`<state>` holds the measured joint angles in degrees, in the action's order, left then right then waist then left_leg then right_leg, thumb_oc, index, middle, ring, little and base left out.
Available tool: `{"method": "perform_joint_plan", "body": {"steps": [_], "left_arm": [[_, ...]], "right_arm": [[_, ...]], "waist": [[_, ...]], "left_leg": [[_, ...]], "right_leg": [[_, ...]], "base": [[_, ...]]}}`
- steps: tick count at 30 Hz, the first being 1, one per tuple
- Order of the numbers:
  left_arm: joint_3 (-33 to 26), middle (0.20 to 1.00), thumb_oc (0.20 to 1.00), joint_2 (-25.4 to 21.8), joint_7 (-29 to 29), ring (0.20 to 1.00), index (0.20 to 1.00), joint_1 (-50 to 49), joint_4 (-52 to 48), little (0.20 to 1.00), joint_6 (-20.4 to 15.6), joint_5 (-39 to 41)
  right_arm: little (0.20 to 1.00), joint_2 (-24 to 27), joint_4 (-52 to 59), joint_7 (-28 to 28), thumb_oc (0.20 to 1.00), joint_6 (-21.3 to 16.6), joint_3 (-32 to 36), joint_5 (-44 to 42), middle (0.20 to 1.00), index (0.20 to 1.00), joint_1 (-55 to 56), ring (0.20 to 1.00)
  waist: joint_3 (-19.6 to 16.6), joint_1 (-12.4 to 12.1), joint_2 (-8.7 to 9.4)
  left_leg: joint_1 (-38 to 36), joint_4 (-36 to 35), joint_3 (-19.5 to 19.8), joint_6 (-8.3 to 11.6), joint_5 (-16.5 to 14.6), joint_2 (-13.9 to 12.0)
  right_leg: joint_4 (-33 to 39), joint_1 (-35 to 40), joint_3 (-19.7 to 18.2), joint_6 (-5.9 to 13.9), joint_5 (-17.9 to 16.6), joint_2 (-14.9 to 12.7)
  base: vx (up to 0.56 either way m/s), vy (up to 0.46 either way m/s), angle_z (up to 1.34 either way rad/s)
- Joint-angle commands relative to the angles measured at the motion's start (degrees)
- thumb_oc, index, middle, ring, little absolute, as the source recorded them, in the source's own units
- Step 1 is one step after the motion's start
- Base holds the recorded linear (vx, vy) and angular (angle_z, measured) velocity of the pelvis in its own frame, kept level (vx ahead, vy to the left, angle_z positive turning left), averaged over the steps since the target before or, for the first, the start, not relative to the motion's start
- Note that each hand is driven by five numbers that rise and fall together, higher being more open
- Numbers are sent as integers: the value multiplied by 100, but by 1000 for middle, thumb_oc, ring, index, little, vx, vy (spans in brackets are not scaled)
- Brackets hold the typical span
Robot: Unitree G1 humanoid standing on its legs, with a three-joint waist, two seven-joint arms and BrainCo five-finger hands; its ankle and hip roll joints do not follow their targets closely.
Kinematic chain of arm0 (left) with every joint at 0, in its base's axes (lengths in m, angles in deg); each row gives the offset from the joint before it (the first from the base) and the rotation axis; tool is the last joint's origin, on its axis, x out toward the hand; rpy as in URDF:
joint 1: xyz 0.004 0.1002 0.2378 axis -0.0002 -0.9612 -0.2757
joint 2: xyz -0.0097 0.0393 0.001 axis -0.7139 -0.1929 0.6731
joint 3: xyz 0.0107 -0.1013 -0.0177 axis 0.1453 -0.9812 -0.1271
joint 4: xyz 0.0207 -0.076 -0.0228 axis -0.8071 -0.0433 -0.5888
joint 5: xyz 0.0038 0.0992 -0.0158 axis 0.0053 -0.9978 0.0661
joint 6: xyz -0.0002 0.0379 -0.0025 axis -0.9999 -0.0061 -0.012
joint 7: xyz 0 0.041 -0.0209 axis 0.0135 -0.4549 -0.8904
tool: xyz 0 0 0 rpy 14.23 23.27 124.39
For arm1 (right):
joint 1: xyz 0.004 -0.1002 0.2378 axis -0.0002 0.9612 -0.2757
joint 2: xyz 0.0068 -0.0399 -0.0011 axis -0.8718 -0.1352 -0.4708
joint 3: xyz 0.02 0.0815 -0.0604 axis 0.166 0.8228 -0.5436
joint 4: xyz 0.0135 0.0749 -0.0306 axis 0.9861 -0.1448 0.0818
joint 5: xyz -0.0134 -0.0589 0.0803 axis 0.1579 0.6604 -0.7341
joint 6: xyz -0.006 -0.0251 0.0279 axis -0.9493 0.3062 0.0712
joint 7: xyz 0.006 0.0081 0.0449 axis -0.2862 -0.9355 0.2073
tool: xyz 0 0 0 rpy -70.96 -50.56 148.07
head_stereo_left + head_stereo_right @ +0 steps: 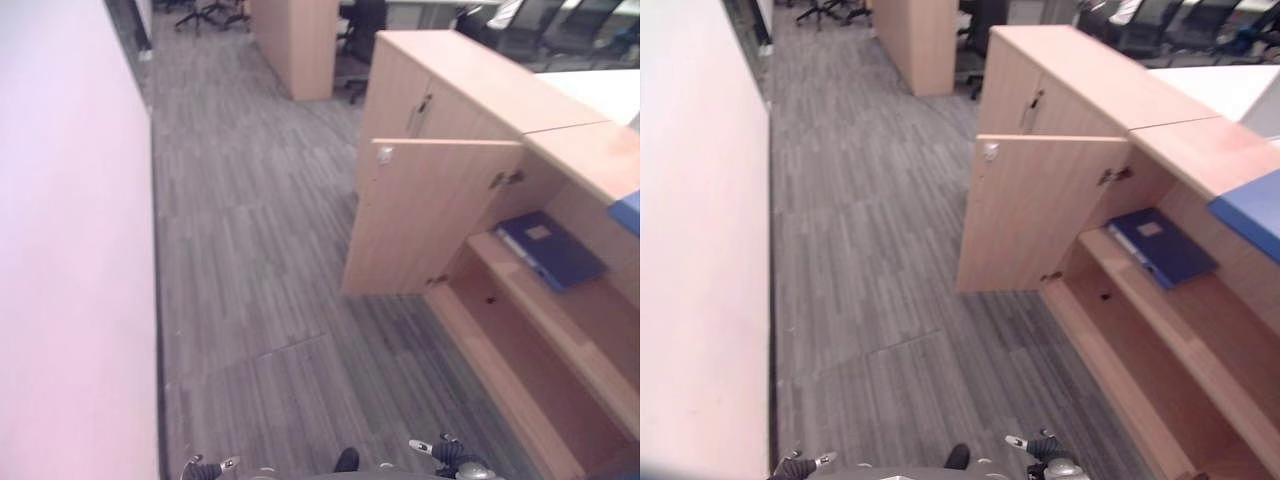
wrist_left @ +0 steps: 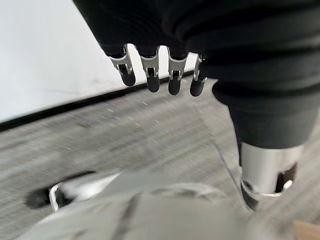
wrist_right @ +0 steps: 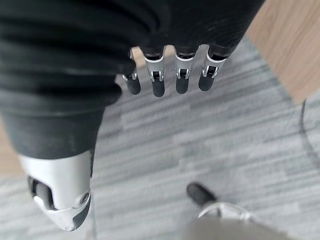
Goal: Put the empty folder in the office cabinet
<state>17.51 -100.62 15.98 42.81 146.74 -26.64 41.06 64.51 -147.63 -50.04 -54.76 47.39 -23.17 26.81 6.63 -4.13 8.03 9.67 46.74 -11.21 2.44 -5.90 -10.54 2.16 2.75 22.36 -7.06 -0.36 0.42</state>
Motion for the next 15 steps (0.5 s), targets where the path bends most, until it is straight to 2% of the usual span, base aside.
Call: {"method": "perform_joint_plan", "body": {"steps": [1,2,3,4,5,6,7,8,10,11,12,15], "left_arm": [[134,1000,1000,-22,-90,1000,1000,173,-27,1000,-76,-27],[117,1000,1000,-10,-71,1000,1000,133,-30,1000,-83,-9],[112,1000,1000,1,-81,1000,1000,118,4,1000,-88,8],[113,1000,1000,4,-82,1000,1000,117,5,1000,-89,8],[104,1000,1000,2,-81,1000,1000,106,43,1000,-90,1],[117,1000,1000,4,-72,1000,1000,120,119,1000,-97,10],[122,1000,1000,7,-58,1000,1000,124,155,1000,-105,20],[123,1000,1000,8,-59,1000,1000,126,155,1000,-105,20],[122,1000,1000,45,-26,1000,1000,116,245,1000,-109,31],[116,1000,1000,83,-14,1000,1000,87,284,1000,-105,33],[135,1000,1000,109,9,1000,1000,83,363,1000,-83,-17],[147,1000,1000,100,14,1000,1000,81,397,1000,-75,-54]], "right_arm": [[1000,210,-189,-103,1000,-54,-53,-250,1000,1000,-135,1000],[1000,267,-229,-96,1000,-52,-44,-200,1000,1000,-103,1000],[1000,294,-261,-97,1000,-54,-64,-160,1000,1000,-84,1000],[1000,296,-261,-96,1000,-54,-65,-159,1000,1000,-82,1000],[1000,324,-290,-86,1000,-54,-59,-134,1000,1000,-64,1000],[1000,367,-329,-101,1000,-58,-24,-107,1000,1000,-41,1000],[1000,390,-342,-102,1000,-61,-15,-88,1000,1000,-32,1000],[1000,391,-342,-101,1000,-60,-14,-88,1000,1000,-32,1000],[1000,412,-360,-72,1000,-61,19,-72,1000,1000,7,1000],[1000,421,-389,-65,1000,-59,53,-64,1000,1000,18,1000],[1000,421,-423,-59,1000,-51,122,-91,1000,1000,45,1000],[1000,391,-442,-39,1000,-31,183,-141,1000,1000,58,1000]], "waist": [[480,-16,35],[475,-96,37],[455,-143,-21],[459,-141,-13],[451,-187,-70],[456,-229,-170],[443,-239,-231],[430,-224,-233],[370,-222,-362],[314,-189,-434],[205,-117,-445],[142,-71,-431]], "left_leg": [[-215,-1903,-25,-146,171,46],[-100,-2607,255,-127,219,220],[-52,-3210,552,4,504,288],[-90,-3276,547,7,541,302],[-22,-3716,840,95,827,358],[114,-4452,1440,168,1324,482],[125,-4659,1709,218,1390,528],[143,-4664,1723,217,1401,532],[-29,-4947,2074,275,1395,584],[-158,-5002,2131,299,1422,572],[-315,-5011,2063,285,1358,628],[-469,-5093,1927,208,1282,680]], "right_leg": [[-74,181,59,954,139,-279],[6,262,-122,1016,147,-314],[27,299,-227,1029,199,-284],[26,306,-226,1027,201,-294],[39,369,-315,1020,240,-255],[-8,431,-466,967,300,-211],[-19,482,-560,970,364,-191],[-19,469,-545,971,362,-190],[-74,513,-753,988,428,-160],[-98,513,-813,1005,465,-162],[-39,521,-877,1049,432,-288],[-13,493,-991,1117,391,-394]], "base": [[114,100,-79],[127,145,-45],[128,140,-46],[120,109,-38],[151,160,-62],[214,218,-58],[143,168,-49],[120,118,-36],[139,169,-55],[239,333,-100],[247,347,-97],[157,250,-44]]}}
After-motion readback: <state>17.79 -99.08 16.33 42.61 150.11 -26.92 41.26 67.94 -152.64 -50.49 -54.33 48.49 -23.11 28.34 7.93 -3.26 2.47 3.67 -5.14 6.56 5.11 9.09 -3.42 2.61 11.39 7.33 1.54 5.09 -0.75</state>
